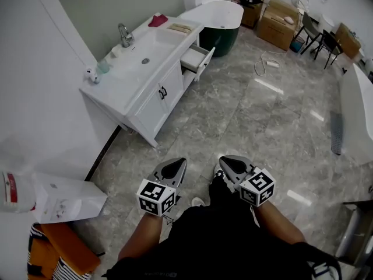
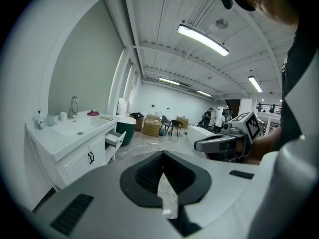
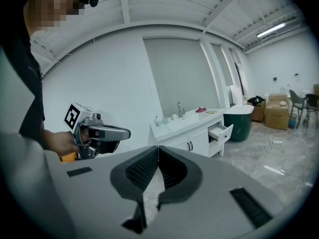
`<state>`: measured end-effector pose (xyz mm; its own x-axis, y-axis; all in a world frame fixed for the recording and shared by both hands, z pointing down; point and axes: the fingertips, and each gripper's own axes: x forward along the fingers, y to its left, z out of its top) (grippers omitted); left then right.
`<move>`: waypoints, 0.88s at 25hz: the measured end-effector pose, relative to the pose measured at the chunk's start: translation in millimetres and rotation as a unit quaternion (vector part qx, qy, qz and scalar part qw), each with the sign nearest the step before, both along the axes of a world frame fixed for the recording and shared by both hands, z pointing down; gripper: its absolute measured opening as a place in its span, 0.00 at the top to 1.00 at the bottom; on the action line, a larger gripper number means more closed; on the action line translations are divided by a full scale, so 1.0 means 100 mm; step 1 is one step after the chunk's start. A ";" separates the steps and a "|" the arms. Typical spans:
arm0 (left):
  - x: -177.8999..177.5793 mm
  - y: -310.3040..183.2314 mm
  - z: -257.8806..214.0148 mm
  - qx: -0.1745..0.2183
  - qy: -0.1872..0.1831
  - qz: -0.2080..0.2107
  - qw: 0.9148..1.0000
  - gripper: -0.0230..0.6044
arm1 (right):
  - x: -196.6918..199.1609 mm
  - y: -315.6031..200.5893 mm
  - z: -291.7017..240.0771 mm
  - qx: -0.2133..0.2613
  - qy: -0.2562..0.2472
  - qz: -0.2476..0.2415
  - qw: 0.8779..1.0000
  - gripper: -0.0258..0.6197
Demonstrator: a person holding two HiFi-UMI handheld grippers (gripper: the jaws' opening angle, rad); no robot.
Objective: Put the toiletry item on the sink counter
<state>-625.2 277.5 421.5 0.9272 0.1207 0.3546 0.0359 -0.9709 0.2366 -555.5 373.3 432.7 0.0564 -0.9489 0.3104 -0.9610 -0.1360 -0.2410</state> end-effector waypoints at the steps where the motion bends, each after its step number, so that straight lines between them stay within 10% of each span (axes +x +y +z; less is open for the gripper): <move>1: 0.03 -0.01 0.01 0.000 -0.001 0.001 1.000 0.96 | 0.02 -0.01 0.01 0.000 -0.002 0.001 1.000 0.96; 22: 1.37 -0.63 -0.02 0.024 -0.010 -0.016 1.000 0.96 | 1.52 -0.74 -0.04 0.023 -0.011 -0.011 1.000 0.96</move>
